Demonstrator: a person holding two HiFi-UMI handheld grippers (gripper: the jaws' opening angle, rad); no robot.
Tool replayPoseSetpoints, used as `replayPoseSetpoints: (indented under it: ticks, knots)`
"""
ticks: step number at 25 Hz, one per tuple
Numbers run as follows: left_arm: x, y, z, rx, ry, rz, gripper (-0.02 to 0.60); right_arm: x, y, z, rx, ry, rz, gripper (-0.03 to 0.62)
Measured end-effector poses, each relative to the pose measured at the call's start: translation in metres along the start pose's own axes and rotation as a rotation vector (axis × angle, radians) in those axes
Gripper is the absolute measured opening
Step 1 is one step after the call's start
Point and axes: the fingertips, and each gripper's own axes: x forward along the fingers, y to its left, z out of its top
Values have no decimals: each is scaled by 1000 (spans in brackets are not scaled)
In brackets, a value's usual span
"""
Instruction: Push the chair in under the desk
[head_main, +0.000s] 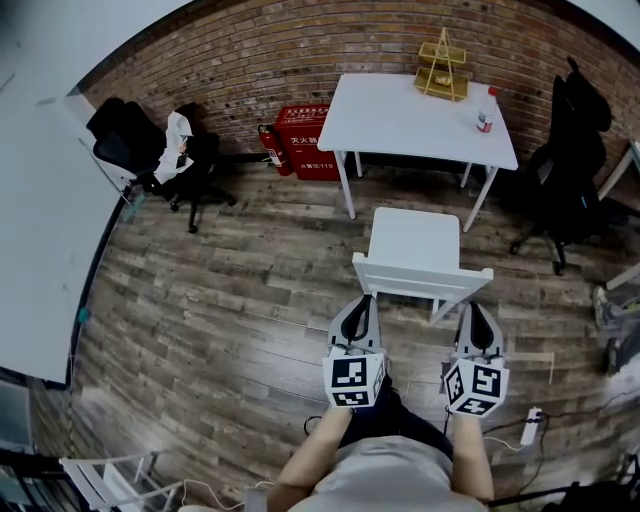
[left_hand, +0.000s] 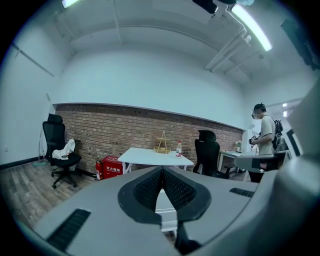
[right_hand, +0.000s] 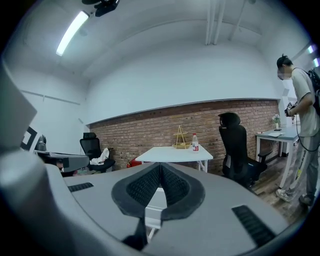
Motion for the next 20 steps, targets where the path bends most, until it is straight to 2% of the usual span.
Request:
replayPoseSetpoints:
  ticks: [10, 20]
  knots:
    - [35, 27, 1, 3, 26, -2, 17, 38, 3, 7, -11, 4, -23, 17]
    - [70, 45, -8, 12, 67, -14, 17, 65, -14, 0, -23, 38, -71, 17]
